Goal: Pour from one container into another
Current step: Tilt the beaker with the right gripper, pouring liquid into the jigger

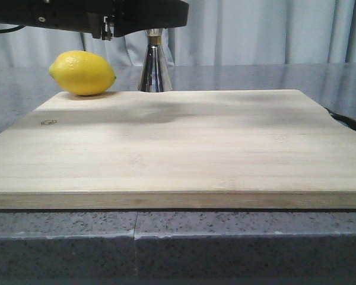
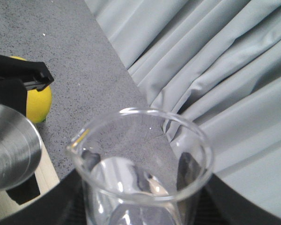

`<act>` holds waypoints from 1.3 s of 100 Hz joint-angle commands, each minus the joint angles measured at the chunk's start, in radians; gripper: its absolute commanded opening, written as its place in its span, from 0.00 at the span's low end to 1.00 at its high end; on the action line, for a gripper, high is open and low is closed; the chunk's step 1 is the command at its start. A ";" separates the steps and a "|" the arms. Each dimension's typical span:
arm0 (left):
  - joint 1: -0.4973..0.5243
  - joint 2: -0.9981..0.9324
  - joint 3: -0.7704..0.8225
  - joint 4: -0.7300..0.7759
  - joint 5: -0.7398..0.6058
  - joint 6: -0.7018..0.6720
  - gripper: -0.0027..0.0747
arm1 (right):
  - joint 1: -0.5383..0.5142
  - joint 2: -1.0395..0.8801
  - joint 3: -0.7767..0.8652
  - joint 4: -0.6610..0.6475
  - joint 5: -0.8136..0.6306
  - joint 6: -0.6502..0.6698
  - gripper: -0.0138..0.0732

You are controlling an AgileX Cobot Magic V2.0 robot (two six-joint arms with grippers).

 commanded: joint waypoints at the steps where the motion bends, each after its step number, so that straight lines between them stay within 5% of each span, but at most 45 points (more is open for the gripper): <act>1: -0.008 -0.055 -0.030 -0.095 0.097 0.003 0.40 | 0.000 -0.019 -0.046 -0.013 -0.074 -0.008 0.48; 130: -0.008 -0.055 -0.030 -0.095 0.097 0.003 0.40 | 0.035 0.054 -0.124 -0.472 -0.039 -0.008 0.48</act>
